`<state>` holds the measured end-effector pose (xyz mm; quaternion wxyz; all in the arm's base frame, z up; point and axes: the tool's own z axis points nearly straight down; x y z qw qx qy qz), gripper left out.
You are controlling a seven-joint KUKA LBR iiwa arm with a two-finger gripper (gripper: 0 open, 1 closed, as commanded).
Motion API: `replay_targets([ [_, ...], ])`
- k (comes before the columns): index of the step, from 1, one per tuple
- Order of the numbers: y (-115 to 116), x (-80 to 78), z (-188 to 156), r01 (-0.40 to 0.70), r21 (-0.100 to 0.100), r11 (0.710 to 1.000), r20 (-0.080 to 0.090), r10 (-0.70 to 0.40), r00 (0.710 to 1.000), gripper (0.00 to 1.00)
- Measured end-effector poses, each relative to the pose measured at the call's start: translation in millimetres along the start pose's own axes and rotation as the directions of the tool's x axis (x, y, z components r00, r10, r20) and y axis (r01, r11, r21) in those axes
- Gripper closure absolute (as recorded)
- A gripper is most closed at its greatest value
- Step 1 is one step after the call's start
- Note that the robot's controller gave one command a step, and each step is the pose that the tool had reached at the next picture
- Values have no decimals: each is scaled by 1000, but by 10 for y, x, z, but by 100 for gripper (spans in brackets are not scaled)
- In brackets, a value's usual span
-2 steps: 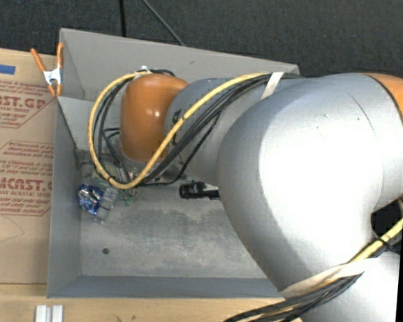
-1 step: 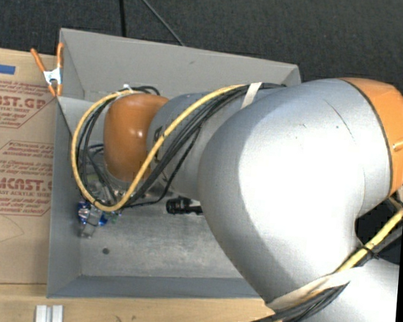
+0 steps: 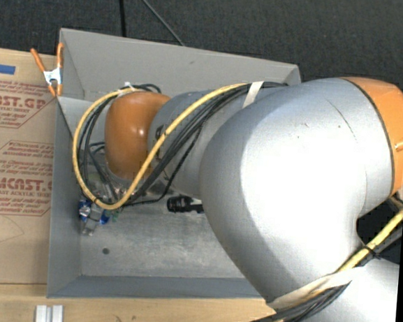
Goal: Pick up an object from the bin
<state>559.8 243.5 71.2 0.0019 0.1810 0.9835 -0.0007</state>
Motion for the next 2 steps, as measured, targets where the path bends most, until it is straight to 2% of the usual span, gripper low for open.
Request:
replay_targets([
  [1, -110, -16, -1248, -33, -6, 999, 2, 33, 999, 100],
  [2, -173, 10, -1459, -18, -2, 1000, -1, 18, 1000, 100],
])
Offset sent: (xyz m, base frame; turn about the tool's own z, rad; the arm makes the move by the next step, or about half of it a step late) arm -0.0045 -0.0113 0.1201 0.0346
